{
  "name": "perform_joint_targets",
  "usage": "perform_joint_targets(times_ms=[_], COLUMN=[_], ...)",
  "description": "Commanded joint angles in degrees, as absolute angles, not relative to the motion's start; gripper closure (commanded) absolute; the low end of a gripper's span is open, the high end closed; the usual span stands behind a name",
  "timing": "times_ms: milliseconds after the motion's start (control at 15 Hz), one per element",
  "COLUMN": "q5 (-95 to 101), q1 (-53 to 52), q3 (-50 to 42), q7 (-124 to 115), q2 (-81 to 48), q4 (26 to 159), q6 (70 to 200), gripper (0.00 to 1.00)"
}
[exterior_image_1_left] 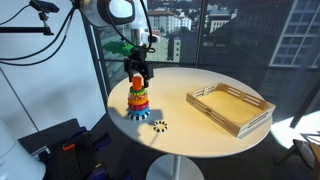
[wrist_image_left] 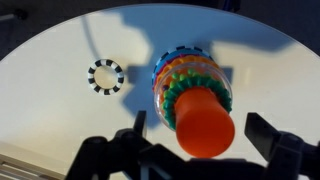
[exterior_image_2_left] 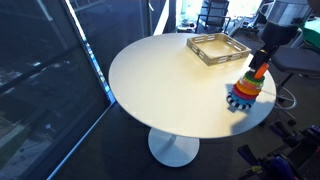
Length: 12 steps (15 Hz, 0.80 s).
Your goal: Pick up the green ring and put it on the table
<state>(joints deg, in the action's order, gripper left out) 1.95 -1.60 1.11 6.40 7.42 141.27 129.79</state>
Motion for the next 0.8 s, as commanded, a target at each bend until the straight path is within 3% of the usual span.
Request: perform_joint_targets(times_ms=[0,733], q5=[4.12,3.08], q1=[-1.62,-1.66], q3=[1.69,1.45], q7=[4.57,5.62], q2=[7.12,5.77], q4=[140.84,141.29], q6=[129.97,130.87], gripper=[0.0,0.0])
